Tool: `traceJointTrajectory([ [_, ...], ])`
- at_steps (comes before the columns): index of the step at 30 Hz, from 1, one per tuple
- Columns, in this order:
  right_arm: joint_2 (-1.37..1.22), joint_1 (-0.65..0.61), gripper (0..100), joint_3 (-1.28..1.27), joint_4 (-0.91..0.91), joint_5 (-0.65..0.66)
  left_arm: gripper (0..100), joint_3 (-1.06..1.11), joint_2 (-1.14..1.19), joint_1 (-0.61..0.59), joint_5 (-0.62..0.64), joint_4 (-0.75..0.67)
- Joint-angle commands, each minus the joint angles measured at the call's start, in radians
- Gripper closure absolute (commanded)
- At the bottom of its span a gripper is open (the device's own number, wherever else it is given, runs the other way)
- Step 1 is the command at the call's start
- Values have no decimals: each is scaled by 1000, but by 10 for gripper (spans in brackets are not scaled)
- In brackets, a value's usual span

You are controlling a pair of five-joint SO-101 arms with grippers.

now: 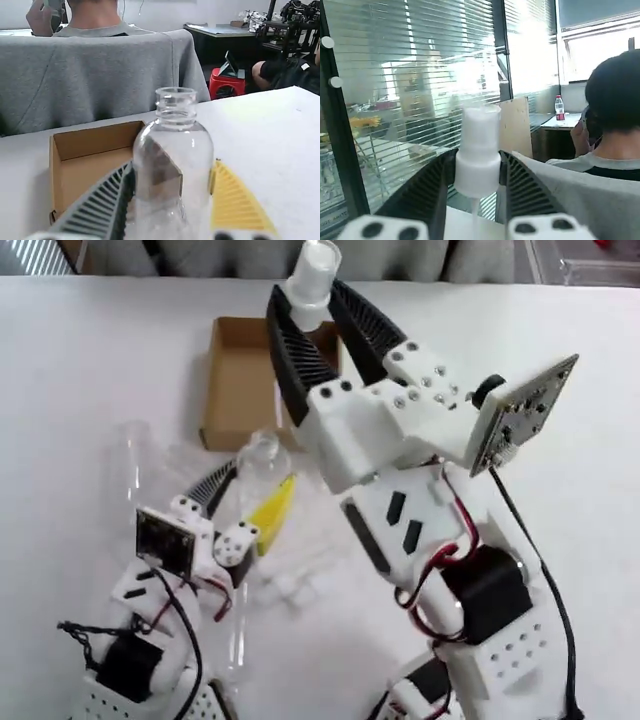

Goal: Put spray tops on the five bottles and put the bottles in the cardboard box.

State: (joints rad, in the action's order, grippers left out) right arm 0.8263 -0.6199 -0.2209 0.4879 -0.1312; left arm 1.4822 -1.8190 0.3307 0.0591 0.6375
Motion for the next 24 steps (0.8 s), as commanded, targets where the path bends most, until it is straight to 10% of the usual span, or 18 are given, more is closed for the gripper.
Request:
traceJointTrajectory([
  [1, 4, -36, 982, -12, -22, -12, 979, -6, -13, -12, 9, -23],
  [24, 99, -38, 982, -295, -87, -6, 979, -6, -13, -12, 9, -21],
])
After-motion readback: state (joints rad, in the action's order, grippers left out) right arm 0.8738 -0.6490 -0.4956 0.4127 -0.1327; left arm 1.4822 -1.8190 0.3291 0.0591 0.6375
